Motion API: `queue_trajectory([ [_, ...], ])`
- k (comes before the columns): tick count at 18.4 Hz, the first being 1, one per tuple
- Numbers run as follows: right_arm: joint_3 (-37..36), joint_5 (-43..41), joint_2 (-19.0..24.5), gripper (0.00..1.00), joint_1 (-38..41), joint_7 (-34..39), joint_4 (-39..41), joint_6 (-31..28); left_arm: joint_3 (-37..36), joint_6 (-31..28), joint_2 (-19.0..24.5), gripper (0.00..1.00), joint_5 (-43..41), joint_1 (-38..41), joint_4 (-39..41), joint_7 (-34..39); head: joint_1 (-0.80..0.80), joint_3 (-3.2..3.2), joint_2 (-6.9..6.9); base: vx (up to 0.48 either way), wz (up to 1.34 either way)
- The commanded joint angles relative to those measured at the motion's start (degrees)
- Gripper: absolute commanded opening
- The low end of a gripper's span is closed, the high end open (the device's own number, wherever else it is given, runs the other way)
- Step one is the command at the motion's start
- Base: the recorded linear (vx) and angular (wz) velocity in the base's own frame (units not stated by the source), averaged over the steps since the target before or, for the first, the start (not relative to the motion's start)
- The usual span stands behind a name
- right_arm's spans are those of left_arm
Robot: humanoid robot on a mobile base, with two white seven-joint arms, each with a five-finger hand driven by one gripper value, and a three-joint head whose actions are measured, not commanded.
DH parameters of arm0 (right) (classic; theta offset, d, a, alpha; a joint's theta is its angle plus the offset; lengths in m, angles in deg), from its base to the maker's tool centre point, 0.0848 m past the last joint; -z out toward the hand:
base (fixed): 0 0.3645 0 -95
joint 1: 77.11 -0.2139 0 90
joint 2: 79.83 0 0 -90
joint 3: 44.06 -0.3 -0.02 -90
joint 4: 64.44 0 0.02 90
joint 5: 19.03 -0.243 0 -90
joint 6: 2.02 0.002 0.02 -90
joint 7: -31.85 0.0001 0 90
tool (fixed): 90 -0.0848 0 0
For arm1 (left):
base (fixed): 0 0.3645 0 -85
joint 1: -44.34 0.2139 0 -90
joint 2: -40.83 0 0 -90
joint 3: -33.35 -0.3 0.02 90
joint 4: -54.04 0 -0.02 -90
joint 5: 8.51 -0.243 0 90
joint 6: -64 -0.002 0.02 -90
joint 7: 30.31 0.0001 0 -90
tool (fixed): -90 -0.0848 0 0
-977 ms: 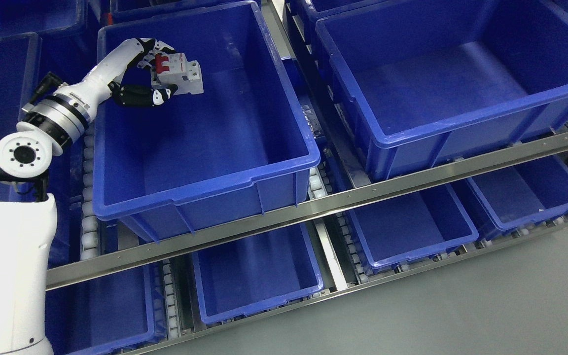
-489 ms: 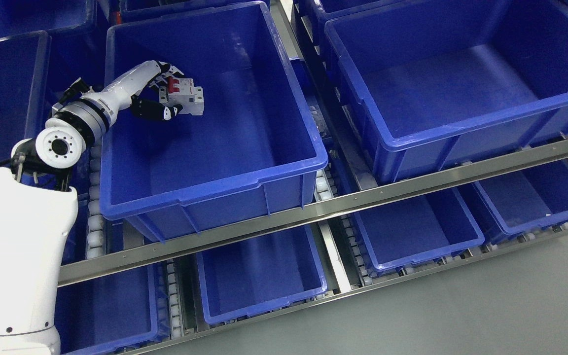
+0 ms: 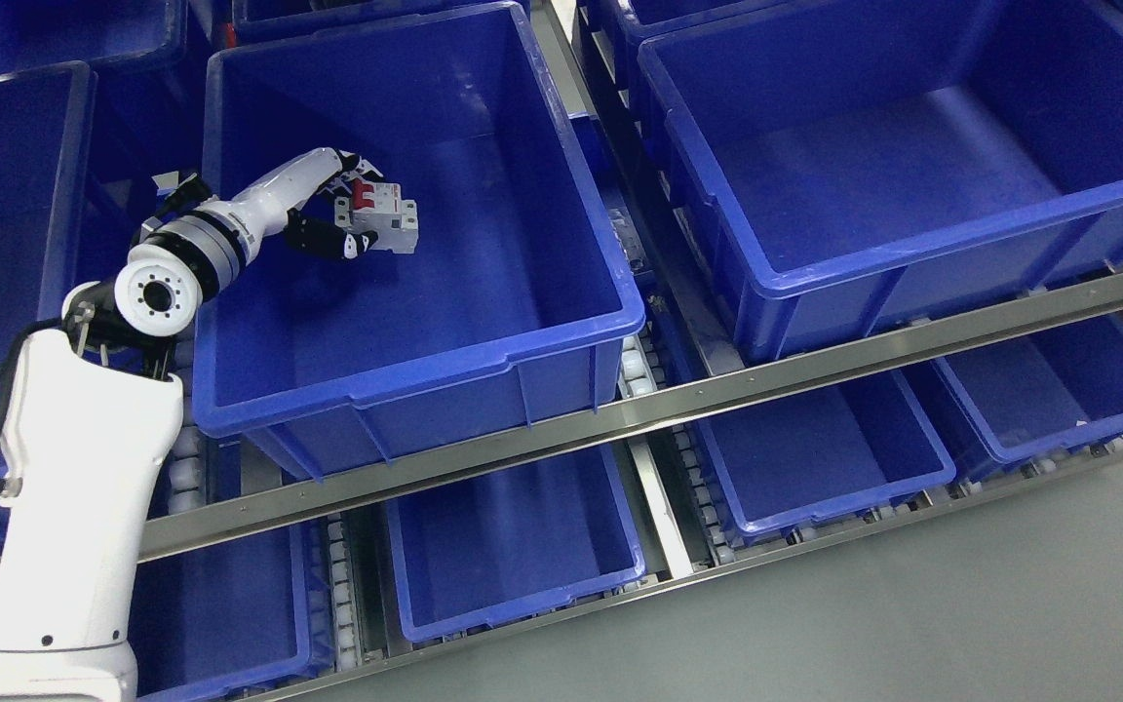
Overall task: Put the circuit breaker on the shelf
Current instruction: 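Release the breaker and withdraw the left hand from the bin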
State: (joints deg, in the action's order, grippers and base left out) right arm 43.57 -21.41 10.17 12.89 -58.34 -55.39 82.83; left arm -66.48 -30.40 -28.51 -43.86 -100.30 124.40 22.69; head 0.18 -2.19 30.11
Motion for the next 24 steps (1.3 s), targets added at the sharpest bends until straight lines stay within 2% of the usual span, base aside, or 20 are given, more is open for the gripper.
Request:
queue_trajectory([
  [1,0.0,0.0,-1.0,1.0,1.05,0.01,0.0,2.42,-1.15,-0.17,-1.67,0.68,-0.25,-0.12,-2.33,0.96,0.0,0.0,0.0,0.0,0.0],
  [4,0.0,0.0,-1.0,1.0,1.05,0.01,0.0,2.42,-0.11,-0.17,-1.85,0.83,-0.07,-0.38,-2.33,5.27,0.0,0.0,0.0,0.0,0.0],
  [6,0.0,0.0,-1.0,1.0,1.05,0.01,0.0,2.42,3.4,-0.09,-4.38,0.94,0.45,-1.16,-2.33,9.91,0.0,0.0,0.0,0.0,0.0],
  [7,0.0,0.0,-1.0,1.0,1.05,0.01,0.0,2.42,7.85,-0.17,-8.66,0.97,0.89,-1.87,-2.42,14.37,0.0,0.0,0.0,0.0,0.0],
  [9,0.0,0.0,-1.0,1.0,1.05,0.01,0.0,2.42,22.23,-0.26,-18.67,0.97,3.43,-3.27,-2.24,21.59,0.0,0.0,0.0,0.0,0.0],
  [11,0.0,0.0,-1.0,1.0,1.05,0.01,0.0,2.42,33.78,-0.09,-19.66,0.99,9.04,-4.94,-1.11,27.57,0.0,0.0,0.0,0.0,0.0],
  [14,0.0,0.0,-1.0,1.0,1.05,0.01,0.0,2.42,35.23,-2.71,-19.66,0.99,19.6,-3.9,5.55,33.83,0.0,0.0,0.0,-0.001,-0.02],
  [17,0.0,0.0,-1.0,1.0,1.05,0.01,0.0,2.42,32.35,-9.56,-19.66,0.99,22.42,2.05,17.66,33.84,0.0,0.0,0.0,-0.035,-0.03],
  [19,0.0,0.0,-1.0,1.0,1.05,0.01,0.0,2.42,29.62,-12.38,-19.66,0.99,24.7,8.03,22.69,33.75,0.0,0.0,0.0,-0.097,-0.04],
  [24,0.0,0.0,-1.0,1.0,1.05,0.01,0.0,2.42,26.0,-12.83,-19.66,1.0,25.77,16.4,27.55,33.75,0.0,0.0,0.0,-0.108,0.03],
])
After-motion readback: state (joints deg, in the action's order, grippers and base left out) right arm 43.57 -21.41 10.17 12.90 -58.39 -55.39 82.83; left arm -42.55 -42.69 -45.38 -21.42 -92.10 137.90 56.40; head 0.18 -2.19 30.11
